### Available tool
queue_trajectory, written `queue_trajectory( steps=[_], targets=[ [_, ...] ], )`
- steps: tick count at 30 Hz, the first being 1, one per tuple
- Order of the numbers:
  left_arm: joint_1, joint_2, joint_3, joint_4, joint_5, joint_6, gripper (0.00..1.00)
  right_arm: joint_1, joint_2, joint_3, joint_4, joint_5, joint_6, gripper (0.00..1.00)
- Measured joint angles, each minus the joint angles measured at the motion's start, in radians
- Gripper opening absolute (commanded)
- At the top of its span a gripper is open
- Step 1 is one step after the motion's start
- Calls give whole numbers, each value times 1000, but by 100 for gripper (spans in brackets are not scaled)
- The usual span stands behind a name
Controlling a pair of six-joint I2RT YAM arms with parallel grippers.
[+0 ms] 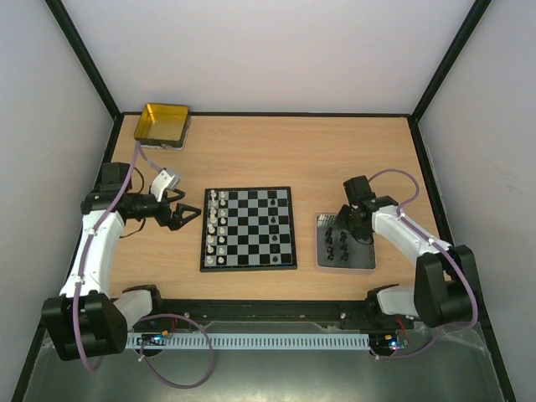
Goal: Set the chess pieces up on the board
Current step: Pick up the chess piece from the storage box.
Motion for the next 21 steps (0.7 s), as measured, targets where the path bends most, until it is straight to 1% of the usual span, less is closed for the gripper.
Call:
queue_trajectory(
  steps=[7,21],
  targets=[
    [0,1,0,-12,4,3,99,-2,23,-10,26,-11,-1,27],
    [0,3,0,-15,3,3,99,-18,42,-55,62,-14,-3,18]
  ],
)
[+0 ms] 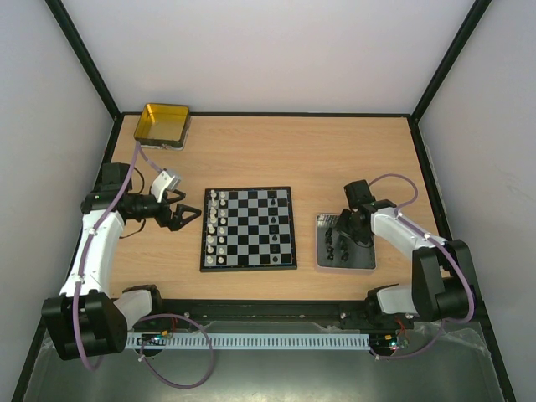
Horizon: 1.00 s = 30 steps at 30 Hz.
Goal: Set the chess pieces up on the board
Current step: Pick up the chess piece from the storage box.
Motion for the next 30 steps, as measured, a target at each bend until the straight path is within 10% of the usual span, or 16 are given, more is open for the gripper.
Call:
queue_trajectory(
  steps=[30],
  targets=[
    [0,19,72,28,-44,-38,99,-28,32,30,4,24,-12,15]
  ],
)
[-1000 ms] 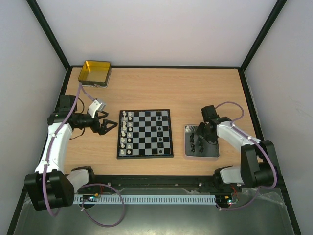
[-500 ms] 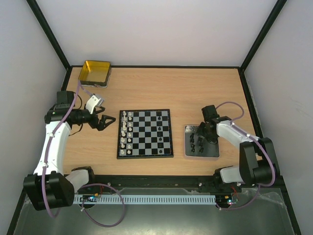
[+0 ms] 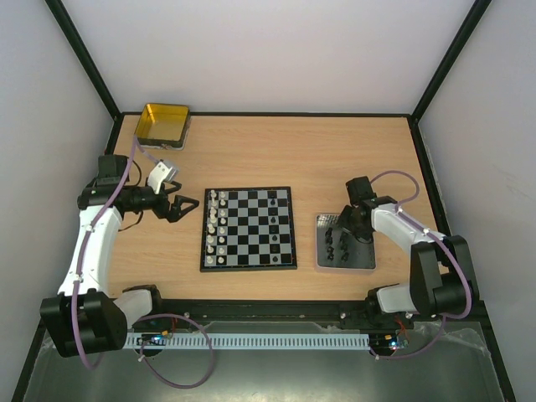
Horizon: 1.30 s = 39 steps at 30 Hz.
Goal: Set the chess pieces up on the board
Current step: Pick up the chess piece from the storage box.
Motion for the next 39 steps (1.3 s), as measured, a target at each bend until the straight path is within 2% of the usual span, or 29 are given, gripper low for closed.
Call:
queue_trajectory(
  steps=[15,17,19,21,30,39],
  targets=[
    [-13,1,0,0,7,0,99,-3,30,10,-2,3,-3,17],
    [-13,1,0,0,8,0,99,-3,37,12,-2,3,-3,16],
    [-13,1,0,0,8,0,99,-3,41,13,-2,3,-3,7],
    [-13,1,0,0,10,0,99,-3,41,16,-4,4,-6,3],
    [-16,1,0,0,14,0,99,-3,27,26,-19,23,-6,2],
    [-18,1,0,0,14,-3,99,1,-76,116,-97,52,-7,2]
  ],
)
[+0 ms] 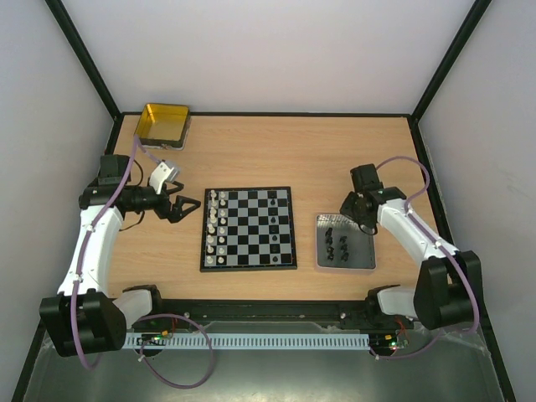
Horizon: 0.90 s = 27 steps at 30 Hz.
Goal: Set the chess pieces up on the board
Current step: Pick up the chess piece from the storage box, then place the chess piece on the chessboard.
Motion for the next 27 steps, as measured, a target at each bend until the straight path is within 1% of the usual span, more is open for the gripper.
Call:
queue_trajectory(
  steps=[5,10,14,20,27],
  targets=[
    [-11,-1,0,10,-1,-10,99,47,2,83,-37,12,0,2],
    [-22,-3,0,34,-11,-34,99,126,75,189,-32,18,2,2],
    [-25,-3,0,51,-30,-61,99,169,183,253,-6,13,11,2],
    [-27,-3,-5,76,-48,-79,99,240,384,401,16,14,15,2],
    [-56,-3,-34,117,-102,-110,99,295,536,565,29,6,12,2]
  ],
)
